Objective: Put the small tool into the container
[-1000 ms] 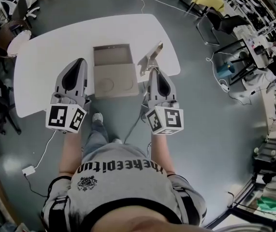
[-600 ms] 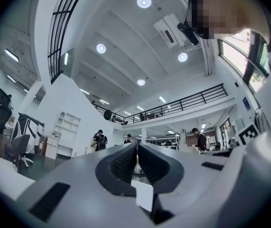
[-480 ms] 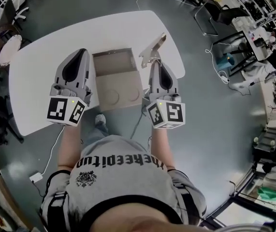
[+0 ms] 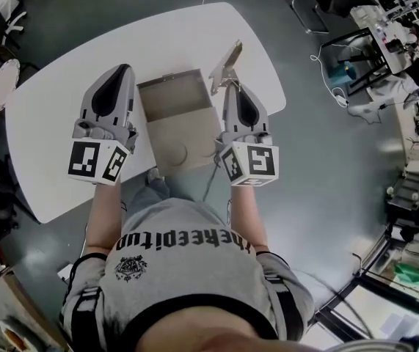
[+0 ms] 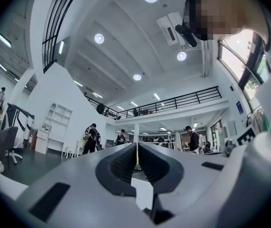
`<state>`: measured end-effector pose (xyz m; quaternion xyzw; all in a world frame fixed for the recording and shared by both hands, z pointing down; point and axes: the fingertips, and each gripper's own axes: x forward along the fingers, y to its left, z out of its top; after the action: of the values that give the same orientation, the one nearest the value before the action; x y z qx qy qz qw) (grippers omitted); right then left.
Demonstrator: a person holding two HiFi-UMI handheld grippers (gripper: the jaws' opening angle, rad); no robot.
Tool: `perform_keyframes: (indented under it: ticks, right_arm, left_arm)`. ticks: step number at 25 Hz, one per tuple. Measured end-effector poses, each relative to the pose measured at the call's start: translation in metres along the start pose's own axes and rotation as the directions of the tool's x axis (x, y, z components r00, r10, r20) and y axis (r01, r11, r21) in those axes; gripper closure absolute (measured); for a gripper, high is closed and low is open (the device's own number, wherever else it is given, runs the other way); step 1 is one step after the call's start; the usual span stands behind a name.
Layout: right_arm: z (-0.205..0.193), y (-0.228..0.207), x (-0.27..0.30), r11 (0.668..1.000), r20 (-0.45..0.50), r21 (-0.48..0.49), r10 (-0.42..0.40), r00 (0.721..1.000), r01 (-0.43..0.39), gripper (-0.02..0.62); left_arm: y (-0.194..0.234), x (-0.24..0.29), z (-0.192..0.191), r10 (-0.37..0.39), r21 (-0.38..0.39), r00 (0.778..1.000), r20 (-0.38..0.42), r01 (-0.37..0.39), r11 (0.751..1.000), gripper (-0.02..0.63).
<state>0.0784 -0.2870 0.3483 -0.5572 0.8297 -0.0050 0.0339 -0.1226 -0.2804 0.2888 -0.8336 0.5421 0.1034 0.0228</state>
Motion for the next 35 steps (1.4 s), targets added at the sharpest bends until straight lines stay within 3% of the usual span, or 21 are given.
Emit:
perform_keyframes:
  ticks: [10,20,25,28,35]
  right_arm:
    - [-0.068,0.005,0.031,0.993,-0.179,-0.12,-0.018,0.984,-0.004,0.589]
    - [-0.129,0.028,0.052,0.97,-0.346,-0.232,-0.006,0.938,-0.079,0.589]
    - [-0.159,0.035,0.058,0.949,-0.426,-0.294,-0.023,0.904,-0.114,0.589]
    - [-0.179,0.036,0.059,0.931,-0.492,-0.336,-0.047,0.869,-0.14,0.589]
    - [-0.215,0.042,0.068,0.855,-0.596,-0.458,-0.092,0.798,-0.244,0.589]
  left_arm:
    - [0.017,0.023,-0.034,-0.057,-0.019,0.997,-0.049,0.056,0.998,0.594]
    - [0.037,0.023,-0.051,-0.079,-0.045,0.994,-0.073,0.076,0.996,0.594]
    - [0.05,0.018,-0.057,-0.071,-0.062,0.994,-0.082,0.066,0.996,0.594]
    - [0.056,0.016,-0.063,-0.07,-0.072,0.994,-0.088,0.064,0.995,0.594]
    - [0.07,0.016,-0.069,-0.07,-0.091,0.993,-0.098,0.061,0.994,0.594]
